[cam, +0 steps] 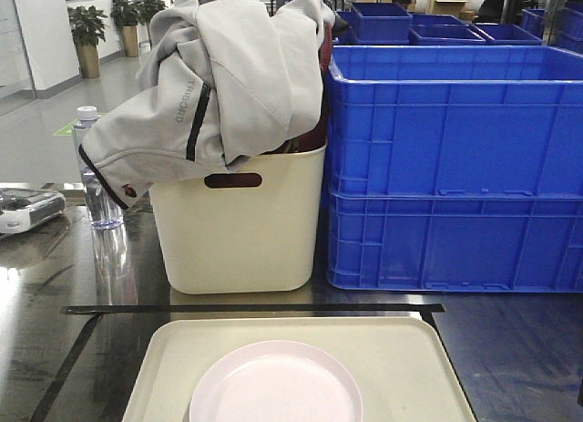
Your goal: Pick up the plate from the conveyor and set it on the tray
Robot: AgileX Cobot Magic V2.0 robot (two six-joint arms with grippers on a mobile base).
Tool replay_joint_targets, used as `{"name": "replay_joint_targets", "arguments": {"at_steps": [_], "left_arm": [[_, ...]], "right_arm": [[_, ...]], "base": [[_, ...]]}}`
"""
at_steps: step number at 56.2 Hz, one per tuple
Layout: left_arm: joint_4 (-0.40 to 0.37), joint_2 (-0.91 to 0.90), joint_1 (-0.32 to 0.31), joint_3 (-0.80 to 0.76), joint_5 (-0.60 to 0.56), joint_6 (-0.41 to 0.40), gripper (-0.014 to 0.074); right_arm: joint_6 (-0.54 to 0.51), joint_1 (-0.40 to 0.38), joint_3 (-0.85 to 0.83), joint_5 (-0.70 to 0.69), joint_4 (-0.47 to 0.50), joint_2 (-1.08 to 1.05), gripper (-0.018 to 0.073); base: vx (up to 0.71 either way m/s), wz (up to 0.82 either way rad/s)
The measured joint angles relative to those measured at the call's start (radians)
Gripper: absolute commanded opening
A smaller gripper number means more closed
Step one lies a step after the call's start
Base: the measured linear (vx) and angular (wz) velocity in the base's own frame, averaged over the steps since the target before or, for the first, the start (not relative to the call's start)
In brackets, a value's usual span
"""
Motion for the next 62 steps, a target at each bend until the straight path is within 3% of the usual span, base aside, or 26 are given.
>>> {"name": "replay_joint_targets", "arguments": {"at_steps": [20, 33, 40, 62], "left_arm": [[0.000, 0.000, 0.000, 0.002, 0.000, 0.000, 0.0003], [0.000, 0.000, 0.000, 0.002, 0.000, -0.001, 0.0003], [0.000, 0.000, 0.000, 0.002, 0.000, -0.001, 0.0003], [0.000, 0.000, 0.000, 0.002, 0.002, -0.001, 0.0003]], "right_arm": [[0.000, -0.003, 0.025, -0.018, 0.000, -0.018, -0.0009], [0.016, -0.160, 0.342, -0.154, -0.022, -0.312, -0.0009], [0.015, -0.205, 0.492, -0.140, -0.027, -0.501, -0.0009], [0.015, -0.205, 0.500, -0.082, -0.049, -0.546, -0.0009]], "base": [[0.00, 0.00], [0.00, 0.00], [0.00, 0.00], [0.00, 0.00]]}}
